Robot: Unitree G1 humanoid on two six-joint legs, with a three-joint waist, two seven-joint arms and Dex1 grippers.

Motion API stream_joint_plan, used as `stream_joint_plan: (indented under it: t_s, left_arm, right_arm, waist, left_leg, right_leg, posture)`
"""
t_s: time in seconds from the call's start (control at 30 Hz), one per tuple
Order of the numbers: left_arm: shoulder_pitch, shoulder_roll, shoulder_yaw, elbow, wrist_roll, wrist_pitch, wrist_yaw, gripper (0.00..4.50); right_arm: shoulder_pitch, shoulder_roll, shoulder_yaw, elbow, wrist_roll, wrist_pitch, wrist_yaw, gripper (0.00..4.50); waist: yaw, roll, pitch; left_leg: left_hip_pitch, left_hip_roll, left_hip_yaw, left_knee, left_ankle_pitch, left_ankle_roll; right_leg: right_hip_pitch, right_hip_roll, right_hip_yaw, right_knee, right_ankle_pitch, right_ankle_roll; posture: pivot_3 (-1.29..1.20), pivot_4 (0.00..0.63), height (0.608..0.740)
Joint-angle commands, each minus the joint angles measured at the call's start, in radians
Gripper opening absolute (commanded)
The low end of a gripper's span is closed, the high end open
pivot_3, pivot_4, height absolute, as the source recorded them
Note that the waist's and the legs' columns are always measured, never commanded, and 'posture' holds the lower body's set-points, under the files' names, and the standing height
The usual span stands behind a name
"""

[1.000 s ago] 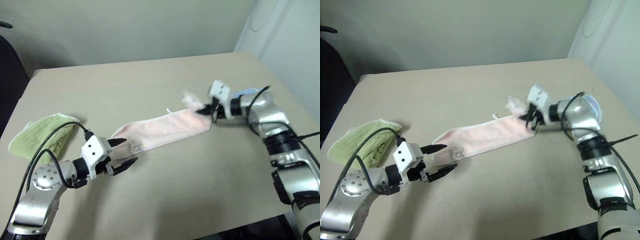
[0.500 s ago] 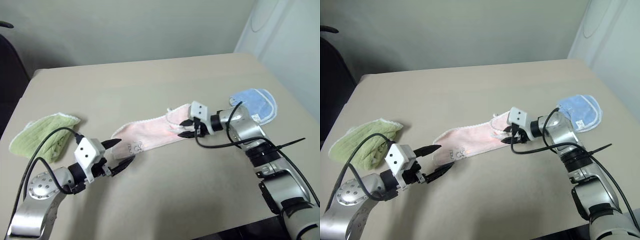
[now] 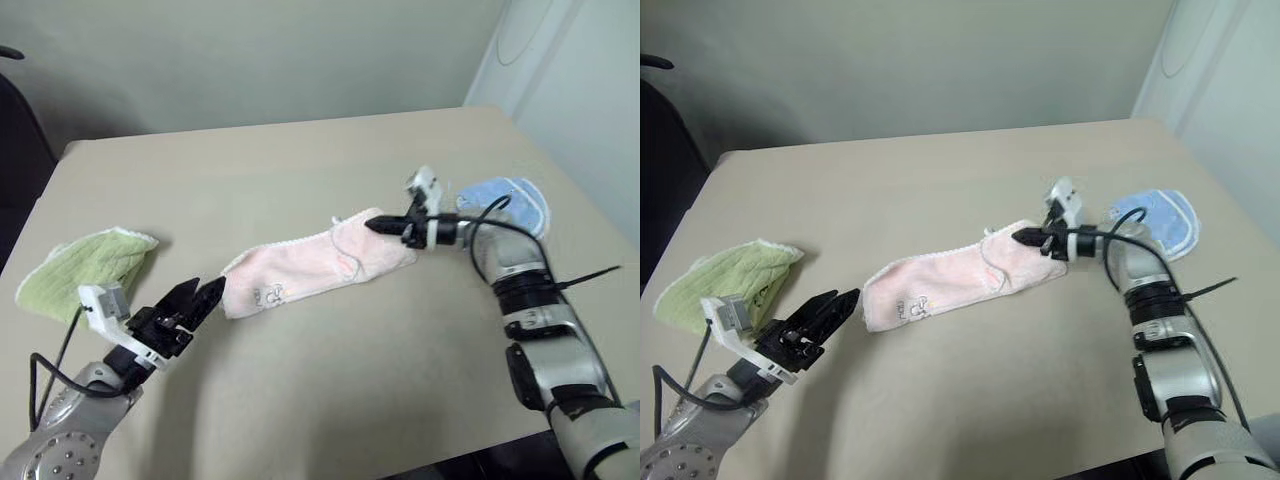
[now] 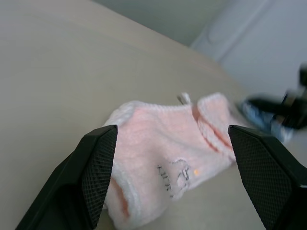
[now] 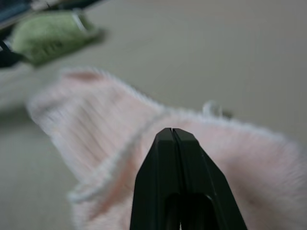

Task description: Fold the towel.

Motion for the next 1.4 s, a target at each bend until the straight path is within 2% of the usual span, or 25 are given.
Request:
stream_joint_plan:
  t_s: [0.03,0.17,0.2,0.3,0.5,0.7,0.97,1.1,1.4]
  left_arm:
    - [0.014,-0.006,0.015,-0.006,-0.071,0.037,0.101,3.99]
    - [0.061,0.003,0.008,-0.038,-0.136,0.067,0.142,3.99]
    - [0.077,0.004,0.009,-0.040,-0.168,0.081,0.165,3.99]
    - [0.110,-0.020,0.004,-0.030,-0.299,0.095,0.272,4.46]
    - [0.094,-0.055,-0.080,-0.016,-0.451,0.088,0.448,4.46]
    - [-0.037,-0.058,-0.201,0.103,-0.470,0.111,0.597,4.46]
    - [-0.210,-0.065,-0.223,0.307,-0.449,0.114,0.670,4.46]
    - [-0.235,-0.064,-0.217,0.313,-0.437,0.116,0.658,3.57]
    - [-0.242,-0.061,-0.169,0.239,-0.434,0.091,0.634,0.33]
  right_arm:
    - [0.002,0.031,0.052,0.149,-0.101,-0.188,-0.058,0.04]
    - [0.011,0.044,0.082,0.240,-0.160,-0.305,-0.053,0.04]
    - [0.008,0.045,0.069,0.240,-0.151,-0.315,-0.049,0.04]
    - [-0.011,0.051,0.007,0.223,-0.095,-0.310,-0.035,0.00]
    - [-0.046,0.065,-0.093,0.163,-0.017,-0.286,-0.049,0.00]
    - [-0.071,0.078,-0.168,0.094,0.051,-0.261,-0.065,0.00]
    - [-0.086,0.083,-0.214,0.061,0.084,-0.260,-0.104,0.00]
    - [-0.077,0.079,-0.219,0.046,0.085,-0.258,-0.114,0.00]
    - [-0.067,0.078,-0.227,0.032,0.091,-0.258,-0.129,0.00]
  waist:
    - [0.001,0.000,0.000]
    - [0.003,-0.001,-0.001]
    - [0.003,-0.002,-0.001]
    - [0.006,-0.001,-0.001]
    - [0.010,-0.001,-0.001]
    - [0.019,0.001,0.000]
    - [0.051,0.004,0.002]
    - [0.053,0.005,0.002]
    - [0.044,0.005,0.002]
  left_leg:
    - [0.000,0.000,0.000,0.000,0.000,0.000]
    - [0.002,0.000,0.000,0.000,0.000,0.000]
    - [0.003,0.000,-0.001,0.000,0.000,0.000]
    - [0.009,0.000,0.000,0.000,0.000,0.001]
    - [0.009,-0.001,0.000,0.000,0.000,0.000]
    - [0.010,-0.001,0.000,0.000,0.000,0.000]
    - [0.023,-0.003,-0.002,-0.001,0.000,0.001]
    - [0.025,-0.003,-0.002,-0.001,0.000,0.001]
    - [0.017,-0.003,-0.001,-0.005,0.000,0.000]
  right_leg:
    - [0.000,0.000,0.000,0.000,0.000,0.000]
    - [0.003,0.000,0.000,-0.001,0.000,0.000]
    - [0.005,0.000,0.000,-0.002,0.000,0.000]
    - [0.012,0.000,0.000,-0.003,0.000,0.000]
    - [0.013,0.000,0.000,-0.003,0.000,0.000]
    - [0.013,0.000,0.000,-0.003,0.000,0.000]
    - [0.025,-0.002,0.000,-0.003,0.000,0.000]
    - [0.028,-0.002,0.000,-0.003,0.000,0.000]
    - [0.018,-0.001,0.001,-0.003,-0.004,0.000]
  posture:
    - [0.00,0.150,0.740]
    - [0.00,0.150,0.740]
    - [0.00,0.150,0.740]
    - [0.00,0.150,0.740]
    - [0.00,0.150,0.740]
    - [0.00,0.150,0.740]
    - [0.00,0.150,0.740]
    - [0.00,0.150,0.740]
    - [0.00,0.150,0.740]
